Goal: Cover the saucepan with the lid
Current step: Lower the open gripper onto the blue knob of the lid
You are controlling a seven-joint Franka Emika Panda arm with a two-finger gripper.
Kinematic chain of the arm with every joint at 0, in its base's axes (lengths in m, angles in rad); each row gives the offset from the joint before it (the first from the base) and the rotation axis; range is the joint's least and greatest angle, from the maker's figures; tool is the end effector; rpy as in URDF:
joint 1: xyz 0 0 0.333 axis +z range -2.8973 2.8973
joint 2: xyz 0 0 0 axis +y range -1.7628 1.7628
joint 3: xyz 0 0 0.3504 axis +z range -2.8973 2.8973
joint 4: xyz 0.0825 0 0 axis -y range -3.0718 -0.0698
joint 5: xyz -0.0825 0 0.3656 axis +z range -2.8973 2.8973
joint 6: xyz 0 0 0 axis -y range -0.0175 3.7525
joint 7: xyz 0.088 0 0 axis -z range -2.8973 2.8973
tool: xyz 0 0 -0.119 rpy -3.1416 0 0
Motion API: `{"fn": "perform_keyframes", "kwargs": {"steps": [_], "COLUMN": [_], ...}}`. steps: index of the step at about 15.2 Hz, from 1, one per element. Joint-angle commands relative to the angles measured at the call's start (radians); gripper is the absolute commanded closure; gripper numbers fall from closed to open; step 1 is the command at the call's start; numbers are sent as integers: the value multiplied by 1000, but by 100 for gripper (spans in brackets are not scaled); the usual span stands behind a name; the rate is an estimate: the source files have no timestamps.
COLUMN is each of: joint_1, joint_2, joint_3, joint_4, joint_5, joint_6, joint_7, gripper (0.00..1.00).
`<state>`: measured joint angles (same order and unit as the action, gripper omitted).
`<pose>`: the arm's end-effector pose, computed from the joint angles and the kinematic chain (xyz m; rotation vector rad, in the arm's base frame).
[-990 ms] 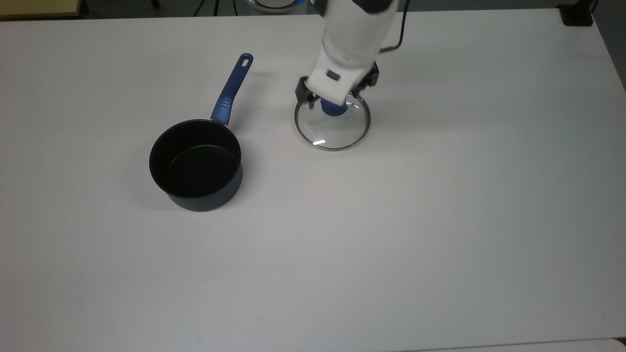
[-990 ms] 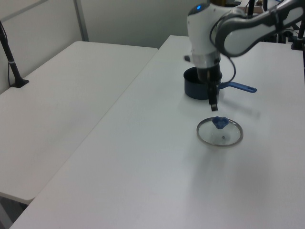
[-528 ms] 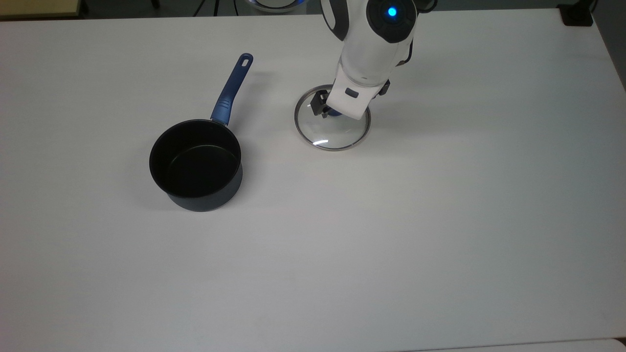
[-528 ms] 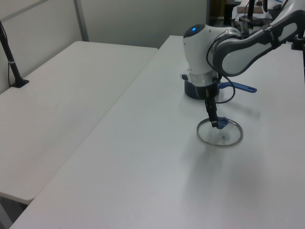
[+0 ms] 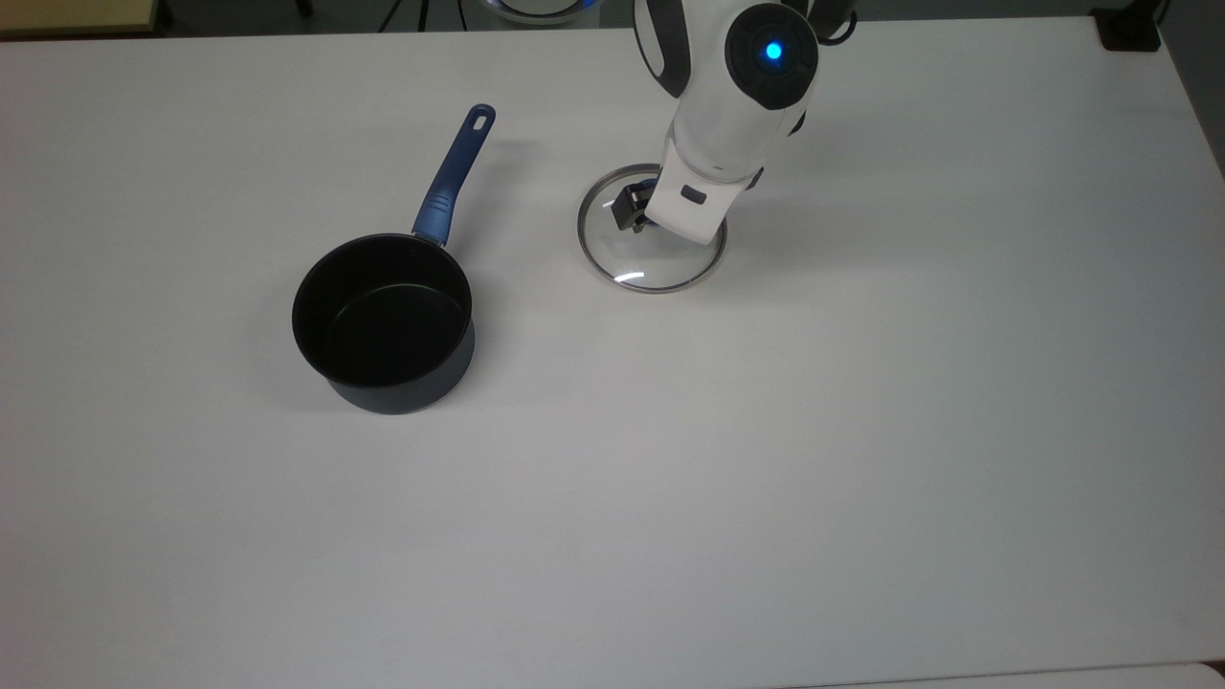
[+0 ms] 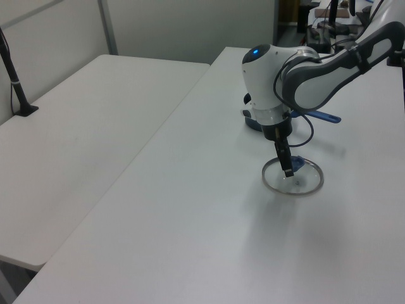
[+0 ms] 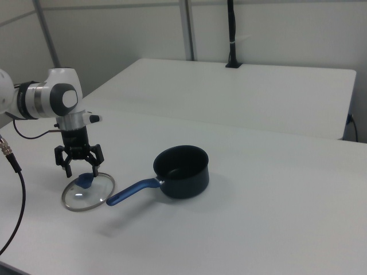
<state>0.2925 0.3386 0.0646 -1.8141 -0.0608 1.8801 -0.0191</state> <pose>0.5629 0.2013 0.3662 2.9760 0.6062 -0.4006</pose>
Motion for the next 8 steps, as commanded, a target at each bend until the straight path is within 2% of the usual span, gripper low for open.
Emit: {"fn": "perform_keyframes", "kwargs": {"steps": [1, 4, 7, 8], "joint_1": [8, 8, 4, 1], "joint_2": [-12, -12, -12, -12], "joint_3": [0, 0, 0, 0], "joint_4": [-33, -42, -44, -44], "joint_5": [-11, -34, -42, -42], "joint_6": [33, 31, 31, 31], "joint_7": [1, 2, 2, 2], "gripper": [10, 19, 39, 40]}}
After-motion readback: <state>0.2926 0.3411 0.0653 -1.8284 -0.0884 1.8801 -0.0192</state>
